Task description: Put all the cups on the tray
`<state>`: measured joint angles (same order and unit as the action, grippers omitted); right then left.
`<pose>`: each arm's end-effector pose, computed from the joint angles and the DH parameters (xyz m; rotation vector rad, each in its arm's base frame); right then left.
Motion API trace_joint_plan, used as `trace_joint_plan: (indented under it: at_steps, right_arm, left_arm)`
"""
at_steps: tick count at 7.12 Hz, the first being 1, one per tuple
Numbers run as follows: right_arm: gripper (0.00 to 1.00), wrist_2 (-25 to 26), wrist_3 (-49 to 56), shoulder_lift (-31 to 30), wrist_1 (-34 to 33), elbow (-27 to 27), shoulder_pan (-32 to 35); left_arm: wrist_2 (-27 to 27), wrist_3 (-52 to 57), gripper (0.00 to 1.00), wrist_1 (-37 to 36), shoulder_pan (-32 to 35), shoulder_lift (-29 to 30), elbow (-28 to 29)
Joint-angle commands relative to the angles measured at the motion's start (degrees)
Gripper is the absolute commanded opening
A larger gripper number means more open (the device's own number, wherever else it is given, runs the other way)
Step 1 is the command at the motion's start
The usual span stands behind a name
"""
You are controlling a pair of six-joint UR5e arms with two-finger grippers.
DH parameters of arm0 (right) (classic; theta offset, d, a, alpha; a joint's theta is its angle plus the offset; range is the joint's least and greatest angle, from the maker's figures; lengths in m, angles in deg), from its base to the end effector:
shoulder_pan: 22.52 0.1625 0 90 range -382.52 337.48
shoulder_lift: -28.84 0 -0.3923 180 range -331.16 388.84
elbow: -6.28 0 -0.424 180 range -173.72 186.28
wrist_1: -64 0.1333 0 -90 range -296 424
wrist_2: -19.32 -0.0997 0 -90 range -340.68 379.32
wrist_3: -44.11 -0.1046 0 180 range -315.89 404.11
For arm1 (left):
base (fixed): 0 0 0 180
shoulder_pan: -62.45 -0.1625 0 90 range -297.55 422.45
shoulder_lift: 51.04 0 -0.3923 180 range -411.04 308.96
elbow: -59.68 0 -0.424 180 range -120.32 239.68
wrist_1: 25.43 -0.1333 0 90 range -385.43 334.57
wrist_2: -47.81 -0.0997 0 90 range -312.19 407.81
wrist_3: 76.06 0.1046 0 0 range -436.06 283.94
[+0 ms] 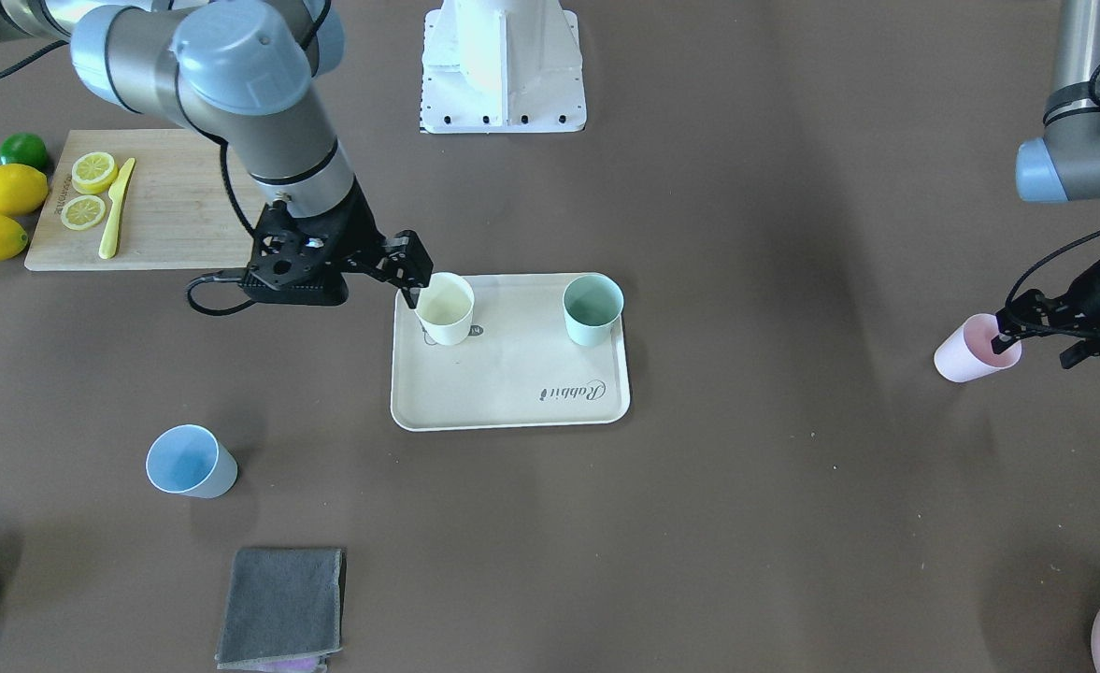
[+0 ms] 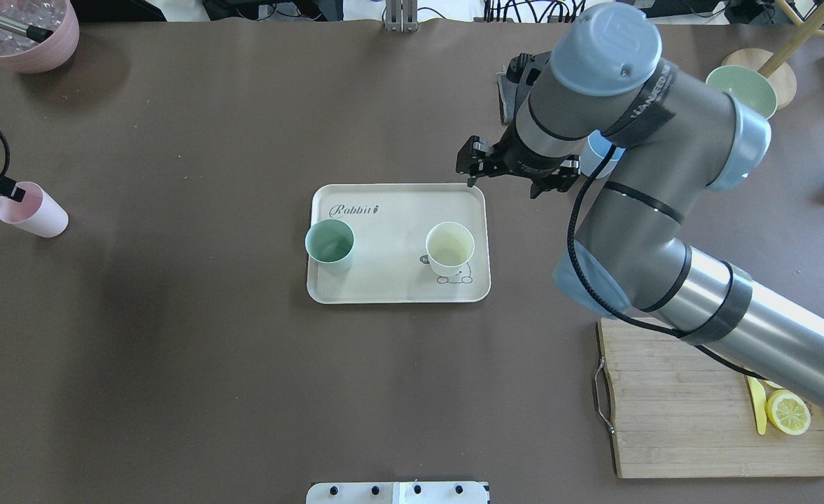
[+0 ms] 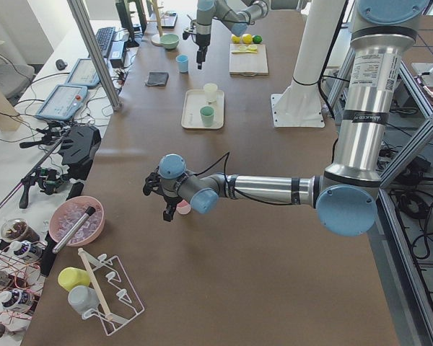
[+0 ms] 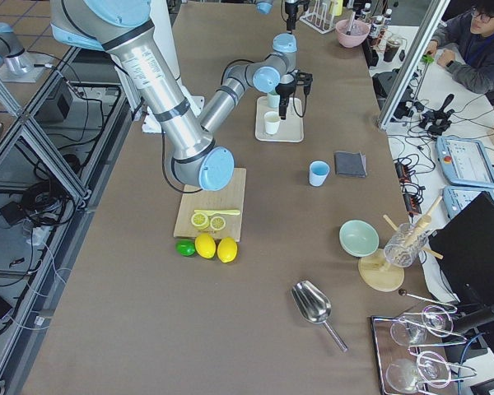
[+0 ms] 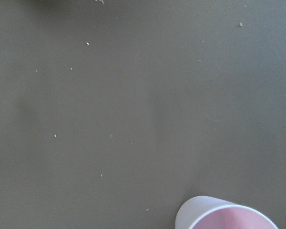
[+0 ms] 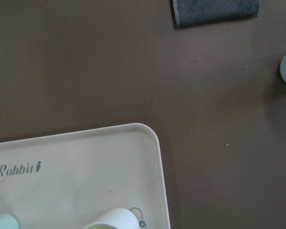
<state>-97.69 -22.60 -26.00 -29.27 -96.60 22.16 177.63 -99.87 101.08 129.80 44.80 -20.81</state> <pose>-0.3989 -0.5151 0.1639 0.0578 -0.8852 0.1644 0.1662 -0.5704 0.5933 0.2386 0.8373 0.1801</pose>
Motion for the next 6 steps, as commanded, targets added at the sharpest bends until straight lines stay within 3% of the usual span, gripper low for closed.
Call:
trace_joint_plan:
  at_steps: [1,2,4,5,6]
  right_arm:
    - [1.00,-4.17,10.76,-5.60,-1.47,-3.55,7.14]
    - [1.00,-4.80,15.16,-7.46,-1.47,-3.39,9.00]
    - [1.00,-4.54,25.61,-9.93,-1.39,-1.29,12.43]
    - [1.00,-4.37,26.96,-9.85,-0.69,1.60,12.62]
    - [1.00,-4.19,27.59,-8.45,-0.77,4.23,12.54]
  left_arm:
    - [-0.01,-0.45,0.46,2.41,-1.34,-1.36,0.34]
    - [0.16,-0.45,0.00,2.59,-1.52,-1.45,-0.36]
    - [1.64,-0.62,0.00,2.25,-1.53,-0.75,-2.46]
    - [6.35,-2.10,0.00,1.72,-1.00,-0.22,-3.78]
    - [7.45,-5.16,0.00,0.76,0.05,-0.39,-7.79]
